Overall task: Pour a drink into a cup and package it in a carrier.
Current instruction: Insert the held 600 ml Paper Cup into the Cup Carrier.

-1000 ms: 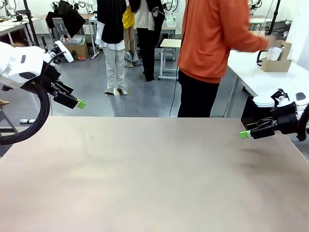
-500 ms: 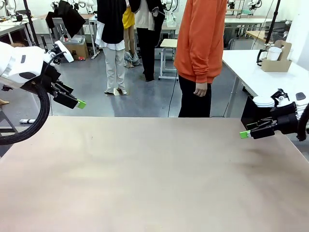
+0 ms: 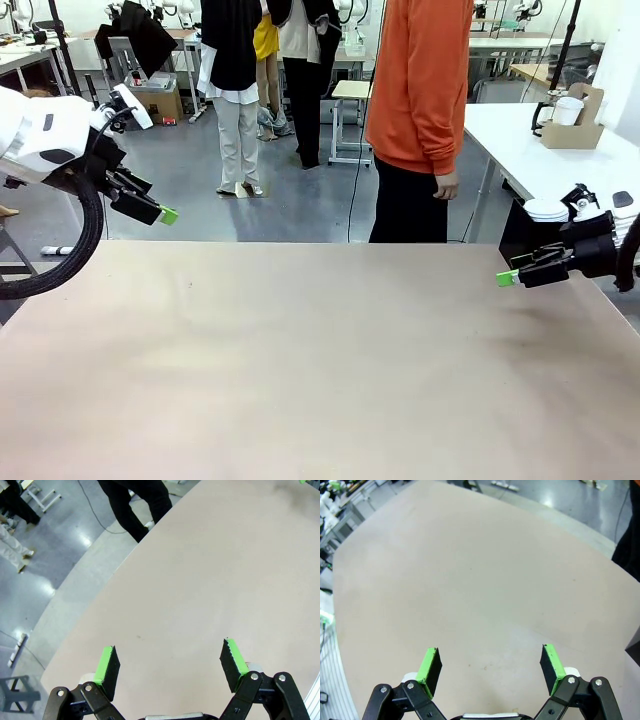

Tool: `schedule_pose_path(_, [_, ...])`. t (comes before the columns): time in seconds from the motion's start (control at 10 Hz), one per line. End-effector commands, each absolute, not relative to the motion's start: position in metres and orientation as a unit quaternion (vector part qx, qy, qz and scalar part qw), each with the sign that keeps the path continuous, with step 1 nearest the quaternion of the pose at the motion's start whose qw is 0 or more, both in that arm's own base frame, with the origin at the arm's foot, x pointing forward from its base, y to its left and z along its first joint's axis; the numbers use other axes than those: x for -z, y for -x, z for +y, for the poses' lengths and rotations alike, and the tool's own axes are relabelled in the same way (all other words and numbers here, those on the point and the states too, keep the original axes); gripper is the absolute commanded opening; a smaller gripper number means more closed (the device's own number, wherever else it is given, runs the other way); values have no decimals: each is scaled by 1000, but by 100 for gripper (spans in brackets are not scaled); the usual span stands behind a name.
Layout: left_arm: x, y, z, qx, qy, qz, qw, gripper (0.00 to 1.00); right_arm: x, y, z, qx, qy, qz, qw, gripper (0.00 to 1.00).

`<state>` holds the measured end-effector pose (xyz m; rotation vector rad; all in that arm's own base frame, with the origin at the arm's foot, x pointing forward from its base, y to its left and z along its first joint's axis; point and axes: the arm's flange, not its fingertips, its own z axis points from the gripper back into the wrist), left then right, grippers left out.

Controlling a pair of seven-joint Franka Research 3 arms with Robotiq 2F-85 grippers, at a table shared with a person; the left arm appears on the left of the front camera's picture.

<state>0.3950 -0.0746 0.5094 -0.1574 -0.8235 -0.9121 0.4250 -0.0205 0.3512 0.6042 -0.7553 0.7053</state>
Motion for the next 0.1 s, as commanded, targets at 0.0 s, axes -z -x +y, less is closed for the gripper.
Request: schedule_pose_path(0.0, [-508,-396,-74,424,78,-385,816,100,-354,-425,-23,-335,-284,-355,825,100])
